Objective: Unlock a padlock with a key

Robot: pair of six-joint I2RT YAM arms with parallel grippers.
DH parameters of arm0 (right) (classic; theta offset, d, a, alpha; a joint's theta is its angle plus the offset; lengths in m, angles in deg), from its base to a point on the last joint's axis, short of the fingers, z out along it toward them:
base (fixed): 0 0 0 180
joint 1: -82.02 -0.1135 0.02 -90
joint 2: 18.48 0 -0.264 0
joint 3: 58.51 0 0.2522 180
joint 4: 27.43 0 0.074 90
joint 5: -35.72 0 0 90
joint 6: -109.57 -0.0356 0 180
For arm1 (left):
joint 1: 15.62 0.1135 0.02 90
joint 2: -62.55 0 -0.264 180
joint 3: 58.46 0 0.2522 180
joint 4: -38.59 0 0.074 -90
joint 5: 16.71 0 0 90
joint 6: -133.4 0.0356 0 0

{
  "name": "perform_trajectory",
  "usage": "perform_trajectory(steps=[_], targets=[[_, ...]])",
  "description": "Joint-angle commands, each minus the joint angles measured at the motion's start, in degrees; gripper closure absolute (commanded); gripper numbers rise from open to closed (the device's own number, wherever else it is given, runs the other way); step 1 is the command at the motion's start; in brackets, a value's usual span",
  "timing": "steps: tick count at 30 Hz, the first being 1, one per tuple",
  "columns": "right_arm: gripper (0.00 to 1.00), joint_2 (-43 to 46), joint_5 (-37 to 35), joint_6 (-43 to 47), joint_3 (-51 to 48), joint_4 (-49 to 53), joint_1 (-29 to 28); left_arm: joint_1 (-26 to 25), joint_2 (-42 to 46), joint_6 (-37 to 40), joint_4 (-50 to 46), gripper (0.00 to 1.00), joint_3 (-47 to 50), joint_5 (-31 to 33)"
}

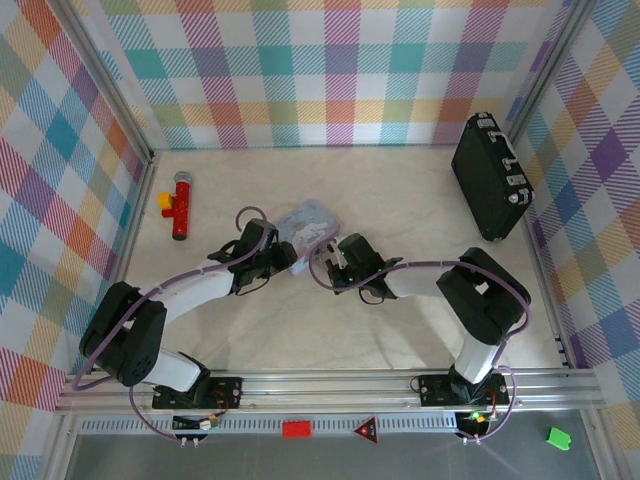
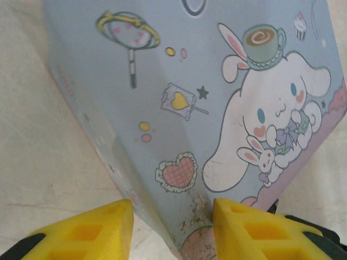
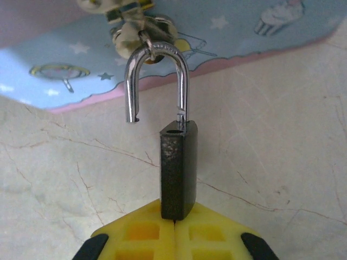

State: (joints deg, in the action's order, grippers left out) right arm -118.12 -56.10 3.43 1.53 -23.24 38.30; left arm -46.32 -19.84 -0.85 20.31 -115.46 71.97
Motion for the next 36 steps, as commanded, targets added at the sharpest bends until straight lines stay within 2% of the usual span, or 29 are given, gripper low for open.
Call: perform_trajectory(steps=[1,19,36], targets=[[1.00,-1.2,2.6,-7.5,1.8,-0.9,0.6,-1.6,-0.9,-1.0,-8.8,0.58,1.7,0.3],[1.00,-0.2,4.6,-18.5,2.5,-4.5,0.6,-5.2,-3.7,-2.6,-7.8,0.58,0.0,0.8],[1.00,1.4,3.1,-17.8,4.0,-2.3,0.9,-7.9,-4.5,-3.8,-8.8,0.58,-1.6,2.2]])
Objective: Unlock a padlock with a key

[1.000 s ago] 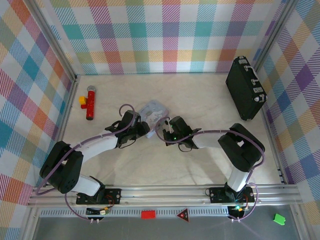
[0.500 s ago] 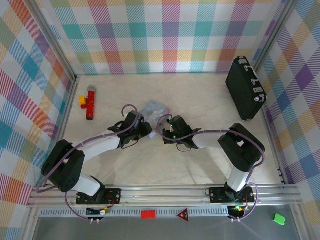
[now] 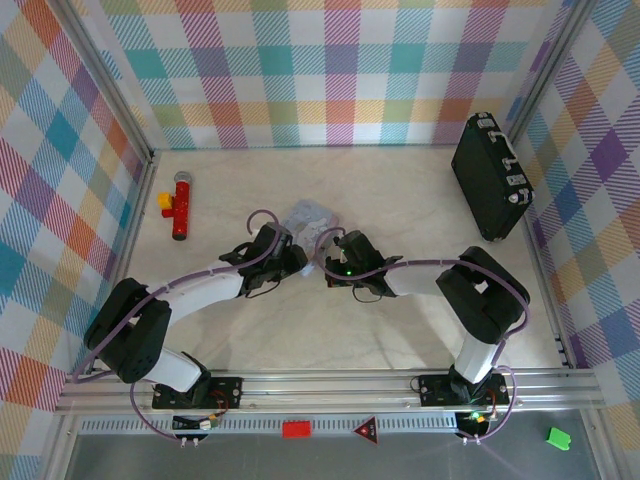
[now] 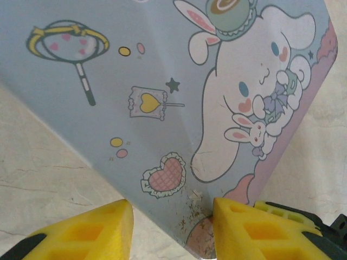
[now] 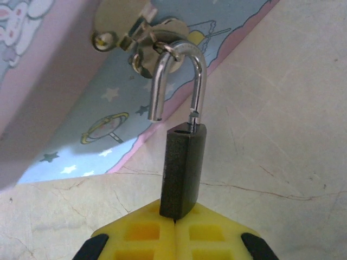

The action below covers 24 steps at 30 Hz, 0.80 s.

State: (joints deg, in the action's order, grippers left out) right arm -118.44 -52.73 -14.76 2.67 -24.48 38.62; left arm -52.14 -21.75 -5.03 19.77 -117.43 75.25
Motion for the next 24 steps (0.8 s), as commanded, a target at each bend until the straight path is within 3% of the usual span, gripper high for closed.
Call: perform_trajectory(steps=[1,13,18,24], targets=[[1.00,1.7,-0.3,0.8,3.4,-0.7,0.6,-2.3,-2.7,0.1,-8.2,0.58,0.4,-0.9],[1.00,3.2,-3.7,4.2,6.6,5.2,1.3,-4.7,-4.2,-0.1,-9.2,0.58,-1.6,0.4],[1.00,2.1,-0.7,2.1,11.1,8.9,1.2,-6.2,-5.0,-0.3,-10.0,0.58,-2.5,1.7],[1.00,1.1,-2.2,0.0,14.8,11.9,-0.5,-7.5,-6.5,-1.9,-8.9,0.58,-3.0,1.8]])
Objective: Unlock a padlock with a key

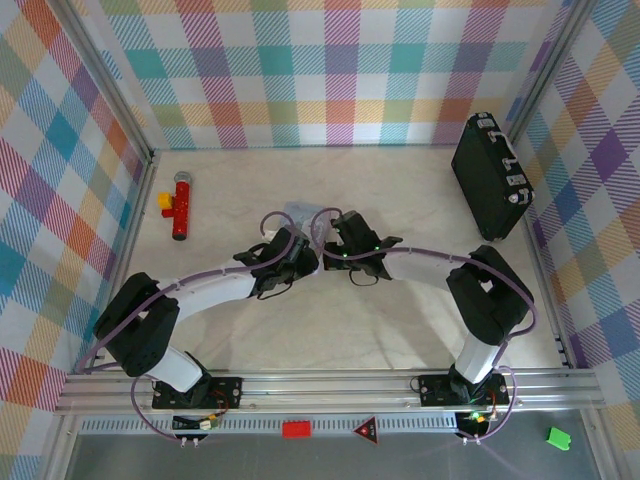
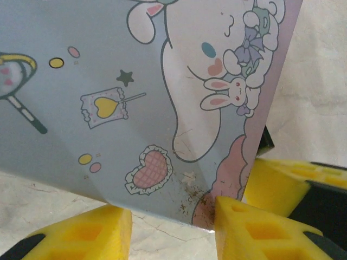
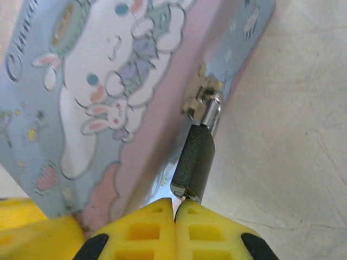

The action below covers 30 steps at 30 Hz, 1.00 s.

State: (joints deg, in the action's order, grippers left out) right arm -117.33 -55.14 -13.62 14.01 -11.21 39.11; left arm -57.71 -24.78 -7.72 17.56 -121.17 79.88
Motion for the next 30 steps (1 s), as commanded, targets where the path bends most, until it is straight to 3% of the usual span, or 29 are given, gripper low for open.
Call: perform_trajectory(steps=[1,7,12,23,30], targets=[[1.00,-0.6,0.0,-1.8,3.7,-1.0,-0.8,-2.1,-3.5,0.8,-6.8,0.58,0.5,-2.8],[1.00,-0.4,0.8,-6.3,-0.4,-4.1,3.4,-2.1,-2.6,0.9,-7.8,0.58,0.6,-1.8],[1.00,-0.9,0.9,-4.9,-0.8,-3.7,5.6,-2.1,-2.1,0.8,-7.7,0.57,0.8,-1.5],[1.00,-3.0,4.3,-4.7,-1.0,-7.9,5.5,-2.1,-2.4,0.9,-7.1,0.58,0.5,-2.3],[1.00,-0.4,4.7,-11.1,-3.0,-12.6,2.6,-2.1,-3.2,0.4,-6.3,0.58,0.3,-2.8]])
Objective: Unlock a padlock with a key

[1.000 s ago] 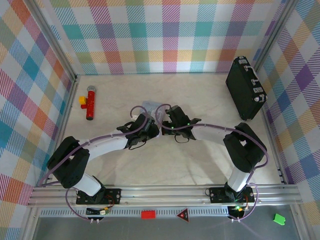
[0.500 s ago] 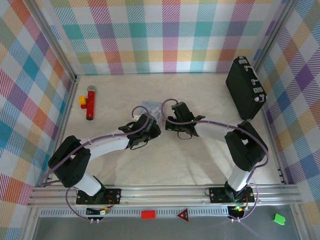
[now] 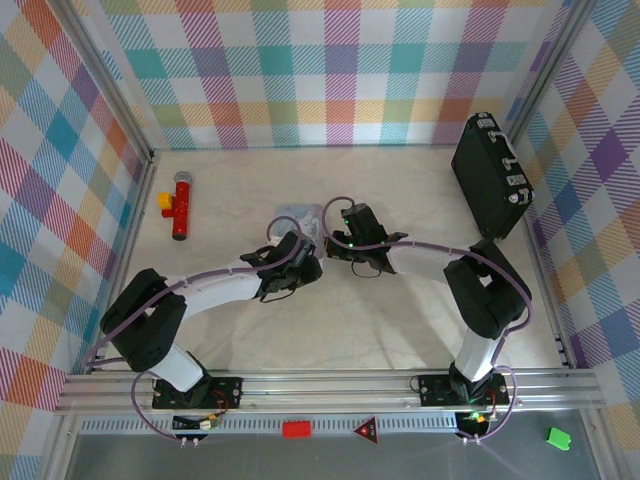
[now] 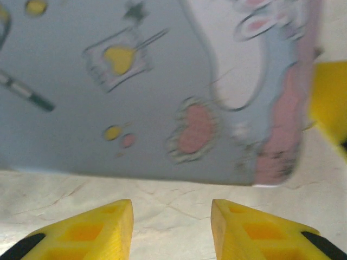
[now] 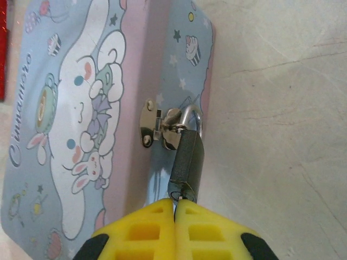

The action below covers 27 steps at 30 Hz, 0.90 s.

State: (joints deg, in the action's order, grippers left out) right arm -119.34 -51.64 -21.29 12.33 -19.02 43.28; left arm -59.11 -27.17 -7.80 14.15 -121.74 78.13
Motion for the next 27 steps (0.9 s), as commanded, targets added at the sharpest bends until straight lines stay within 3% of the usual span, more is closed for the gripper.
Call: perform_trajectory(steps=[1,8,15,22,27], targets=[[1.00,1.8,1.1,-4.6,-1.8,-5.8,-2.3,-0.7,-0.9,0.4,-2.9,0.58,1.0,-1.1],[1.00,2.6,-5.0,-3.9,-3.0,-4.5,-2.4,-0.6,-0.4,0.7,-3.5,0.58,1.1,-0.6],[1.00,-0.3,-4.6,-0.2,-1.1,-3.0,1.0,-0.2,3.4,0.6,-3.4,0.56,2.7,1.3],[1.00,2.3,-4.7,2.0,-1.7,-3.0,-2.9,0.7,12.3,0.1,-3.8,0.48,5.2,6.3],[1.00,3.2,-5.0,0.6,-3.6,-4.8,-4.1,3.9,11.6,0.0,-7.7,0.44,3.3,6.8]])
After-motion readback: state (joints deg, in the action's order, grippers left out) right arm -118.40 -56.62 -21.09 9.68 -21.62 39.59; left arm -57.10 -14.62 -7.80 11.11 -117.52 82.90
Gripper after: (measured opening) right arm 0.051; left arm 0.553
